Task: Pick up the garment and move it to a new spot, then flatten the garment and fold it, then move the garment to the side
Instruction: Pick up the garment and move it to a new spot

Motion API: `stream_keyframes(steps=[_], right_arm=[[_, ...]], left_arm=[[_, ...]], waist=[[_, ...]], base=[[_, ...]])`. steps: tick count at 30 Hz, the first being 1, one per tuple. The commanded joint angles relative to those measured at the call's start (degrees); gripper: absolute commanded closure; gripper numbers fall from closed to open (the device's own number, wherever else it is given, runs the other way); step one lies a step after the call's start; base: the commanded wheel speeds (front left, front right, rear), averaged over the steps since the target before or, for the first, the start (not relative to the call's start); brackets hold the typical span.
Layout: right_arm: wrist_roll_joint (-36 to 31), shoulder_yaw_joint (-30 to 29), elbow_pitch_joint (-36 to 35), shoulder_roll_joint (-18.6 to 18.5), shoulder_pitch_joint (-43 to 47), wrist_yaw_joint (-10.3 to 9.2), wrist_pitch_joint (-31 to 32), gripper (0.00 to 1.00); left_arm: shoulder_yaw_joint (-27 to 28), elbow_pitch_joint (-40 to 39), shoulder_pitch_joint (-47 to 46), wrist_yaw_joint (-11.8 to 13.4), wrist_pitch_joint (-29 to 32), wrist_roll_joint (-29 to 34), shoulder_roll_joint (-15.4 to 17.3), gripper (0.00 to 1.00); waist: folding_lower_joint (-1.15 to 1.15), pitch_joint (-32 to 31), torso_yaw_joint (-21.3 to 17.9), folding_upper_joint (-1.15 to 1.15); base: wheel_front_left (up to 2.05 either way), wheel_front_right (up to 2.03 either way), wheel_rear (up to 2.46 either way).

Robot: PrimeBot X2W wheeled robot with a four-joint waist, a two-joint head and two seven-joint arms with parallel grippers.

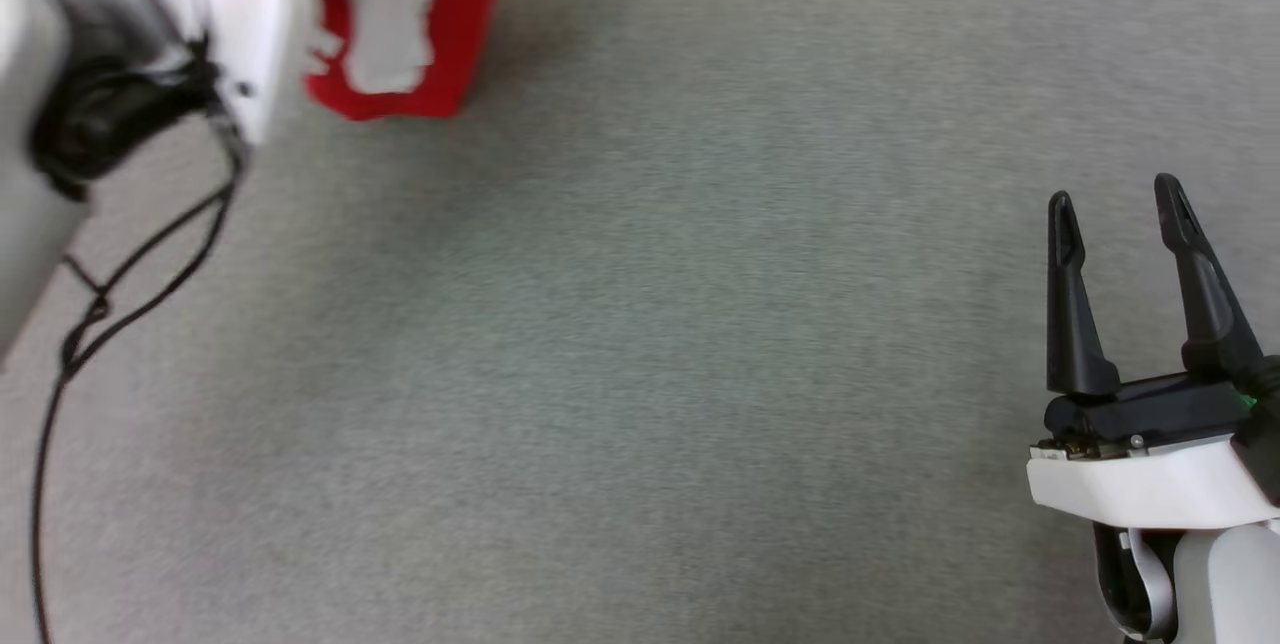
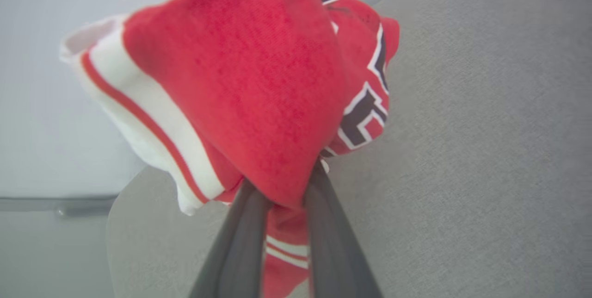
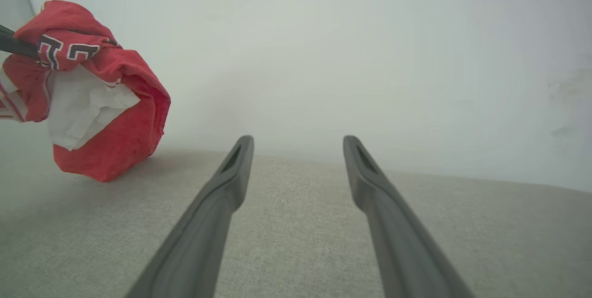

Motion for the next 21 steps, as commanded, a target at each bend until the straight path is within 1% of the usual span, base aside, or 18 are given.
stream_keyframes(steps=[1,5,7,13,16,18,21], right_arm=[[0.6,0.0,0.1,0.1,0.3,-0.02,-0.1,0.00],[2.0,-0.3,0.2,0.2,0.3,-0.02,-0.1,0.00],[2.8,-0.4,0.3,0.2,0.3,-0.02,-0.1,0.00],[4.3,-0.3,0.7,0.2,0.4,-0.02,-0.1,0.00],[5.0,-0.5,0.7,0.2,0.2,-0.02,-0.1,0.00],[5.1,-0.5,0.6,0.2,0.2,-0.02,-0.1,0.00],[5.4,-0.6,0.6,0.2,0.4,-0.02,-0.1,0.00]], left_arm=[[-1.9,-0.8,-1.7,0.0,0.2,0.6,-1.6,1.00],[-7.4,-1.4,-3.7,0.0,-0.2,0.8,-5.8,1.00],[-10.6,-1.0,-4.5,0.0,-0.9,0.8,-8.4,1.00],[-21.2,0.3,-3.7,0.0,-3.6,-1.4,-15.2,1.00],[-24.2,0.4,-2.0,0.0,-4.6,-2.2,-17.9,1.00],[-24.9,0.0,-0.4,0.0,-4.3,-1.3,-19.2,1.00],[-25.2,-2.3,5.1,0.0,-0.5,1.9,-21.2,1.00]], waist=[[0.01,-0.5,-3.3,0.00],[0.01,0.0,-7.1,0.00],[0.01,0.3,-8.7,0.00],[0.01,0.8,-12.5,0.00],[0.01,1.1,-13.7,0.00],[0.01,1.4,-14.0,0.00],[0.01,1.7,-14.2,0.00]], base=[[0.00,0.00,0.00],[0.00,0.00,0.00],[0.00,0.00,0.00],[0.00,0.00,0.00],[0.00,0.00,0.00],[0.00,0.00,0.00],[0.00,0.00,0.00]])
